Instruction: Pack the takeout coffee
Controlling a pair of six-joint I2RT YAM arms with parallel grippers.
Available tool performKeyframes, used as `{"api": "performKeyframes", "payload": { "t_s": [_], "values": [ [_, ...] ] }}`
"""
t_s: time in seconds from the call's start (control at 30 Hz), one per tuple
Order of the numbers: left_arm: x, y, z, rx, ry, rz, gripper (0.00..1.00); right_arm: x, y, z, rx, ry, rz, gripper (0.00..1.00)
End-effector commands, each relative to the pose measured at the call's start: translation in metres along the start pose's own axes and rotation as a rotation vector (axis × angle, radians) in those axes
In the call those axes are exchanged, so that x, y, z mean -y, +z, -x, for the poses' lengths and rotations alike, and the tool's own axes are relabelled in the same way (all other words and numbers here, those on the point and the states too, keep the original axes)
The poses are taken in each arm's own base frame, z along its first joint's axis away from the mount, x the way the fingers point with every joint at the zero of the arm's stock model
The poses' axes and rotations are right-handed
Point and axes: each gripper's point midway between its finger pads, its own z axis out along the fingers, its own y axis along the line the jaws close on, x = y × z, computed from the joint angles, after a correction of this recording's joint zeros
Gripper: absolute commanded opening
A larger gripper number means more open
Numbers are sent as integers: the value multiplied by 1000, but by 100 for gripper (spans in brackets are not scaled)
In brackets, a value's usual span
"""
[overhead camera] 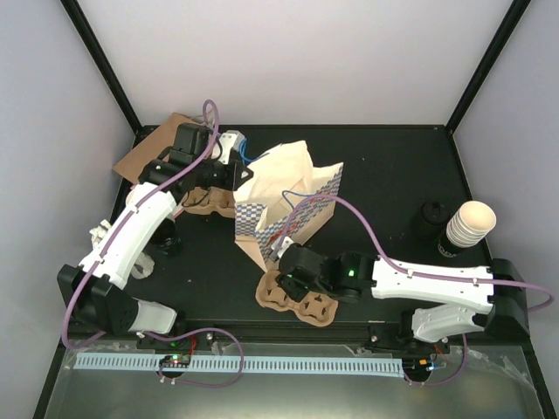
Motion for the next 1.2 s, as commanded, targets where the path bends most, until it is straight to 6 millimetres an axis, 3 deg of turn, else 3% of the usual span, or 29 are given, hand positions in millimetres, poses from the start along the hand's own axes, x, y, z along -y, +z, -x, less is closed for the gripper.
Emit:
{"api": "performKeyframes", "payload": {
  "t_s": [0.0, 0.2, 0.43, 0.5, 0.53, 0.9, 1.17],
  "values": [
    [16, -16, 18, 84, 56, -49, 2, -3, -15, 6, 16, 231, 37, 51],
    [17, -18, 13, 80, 54, -53, 2, 7, -17, -14, -64, 475, -30, 52],
    [14, -16, -1, 69, 55, -57, 2, 15, -7, -53, -218, 712, -158, 57],
    [16, -15, -4, 59, 50, -69, 1, 10, -4, -61, -257, 760, -163, 72],
    [16, -14, -6, 53, 47, -72, 2, 5, -2, -64, -270, 776, -166, 74],
    [16, -17, -18, 88, 32, -87, 2, -20, 21, -76, -343, 986, -252, 74],
    [18, -17, -19, 88, 30, -97, 2, -17, 34, -100, -378, 1061, -313, 73]
  ]
}}
